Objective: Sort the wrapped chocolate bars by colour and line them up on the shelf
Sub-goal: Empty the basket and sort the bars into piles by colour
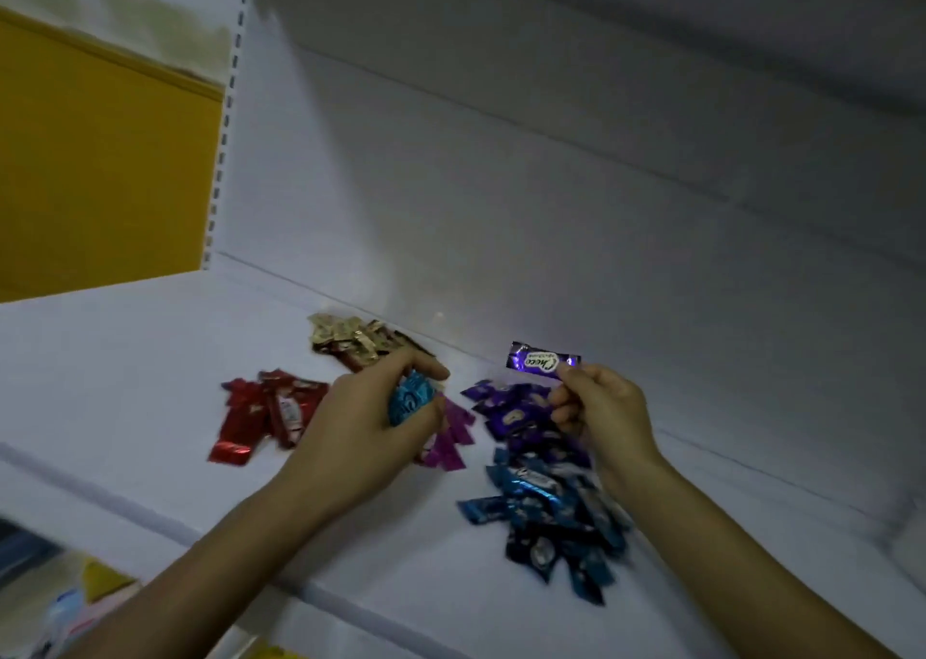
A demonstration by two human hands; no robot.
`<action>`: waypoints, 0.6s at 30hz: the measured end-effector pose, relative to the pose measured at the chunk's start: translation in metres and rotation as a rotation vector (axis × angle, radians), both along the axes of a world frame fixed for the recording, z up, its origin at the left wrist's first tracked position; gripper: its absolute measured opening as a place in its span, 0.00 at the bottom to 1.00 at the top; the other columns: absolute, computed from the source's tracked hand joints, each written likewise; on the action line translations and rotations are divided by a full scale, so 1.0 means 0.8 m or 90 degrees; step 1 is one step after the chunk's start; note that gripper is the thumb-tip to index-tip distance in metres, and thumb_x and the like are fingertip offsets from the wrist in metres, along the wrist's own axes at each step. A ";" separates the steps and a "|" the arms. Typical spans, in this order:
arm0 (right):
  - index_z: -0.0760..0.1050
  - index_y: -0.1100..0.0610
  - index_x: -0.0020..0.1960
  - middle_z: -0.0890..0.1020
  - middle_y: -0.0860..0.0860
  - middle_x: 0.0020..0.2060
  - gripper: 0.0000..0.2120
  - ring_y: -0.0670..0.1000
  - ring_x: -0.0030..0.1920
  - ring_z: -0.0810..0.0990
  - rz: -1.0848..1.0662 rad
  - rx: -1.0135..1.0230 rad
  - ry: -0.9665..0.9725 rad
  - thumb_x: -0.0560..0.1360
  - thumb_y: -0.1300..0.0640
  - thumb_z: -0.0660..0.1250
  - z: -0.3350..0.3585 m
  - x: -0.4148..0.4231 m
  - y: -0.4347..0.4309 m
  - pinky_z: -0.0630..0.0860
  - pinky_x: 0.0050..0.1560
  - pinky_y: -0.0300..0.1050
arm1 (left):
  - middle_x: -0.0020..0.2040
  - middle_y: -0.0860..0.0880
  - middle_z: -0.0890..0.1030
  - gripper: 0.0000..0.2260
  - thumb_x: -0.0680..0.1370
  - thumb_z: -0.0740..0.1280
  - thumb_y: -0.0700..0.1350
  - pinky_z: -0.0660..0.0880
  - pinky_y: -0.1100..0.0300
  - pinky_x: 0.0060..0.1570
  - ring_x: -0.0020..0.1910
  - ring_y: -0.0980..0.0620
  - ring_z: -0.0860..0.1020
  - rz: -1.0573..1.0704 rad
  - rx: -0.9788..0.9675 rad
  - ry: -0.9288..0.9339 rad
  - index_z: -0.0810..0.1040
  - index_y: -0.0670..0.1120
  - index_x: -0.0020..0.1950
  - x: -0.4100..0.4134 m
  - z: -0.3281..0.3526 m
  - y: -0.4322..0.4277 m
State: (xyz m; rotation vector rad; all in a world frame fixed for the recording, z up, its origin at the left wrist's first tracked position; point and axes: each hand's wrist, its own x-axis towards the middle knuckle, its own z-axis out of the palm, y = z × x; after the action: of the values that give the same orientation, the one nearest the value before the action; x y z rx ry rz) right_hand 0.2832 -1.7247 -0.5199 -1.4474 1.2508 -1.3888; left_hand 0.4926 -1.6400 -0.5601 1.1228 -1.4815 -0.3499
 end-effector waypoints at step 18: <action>0.80 0.52 0.49 0.81 0.50 0.45 0.06 0.44 0.43 0.80 0.100 -0.185 0.275 0.72 0.56 0.72 -0.011 -0.012 0.012 0.77 0.44 0.36 | 0.35 0.53 0.80 0.25 0.75 0.68 0.45 0.75 0.55 0.32 0.32 0.55 0.77 -0.042 -0.068 -0.199 0.65 0.52 0.70 -0.094 -0.014 -0.130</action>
State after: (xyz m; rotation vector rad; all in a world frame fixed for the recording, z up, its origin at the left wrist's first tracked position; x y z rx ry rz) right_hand 0.2734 -1.7148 -0.5290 -2.0830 1.1900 -1.2264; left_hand 0.4176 -1.7436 -0.5710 1.0803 -1.7928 -0.1414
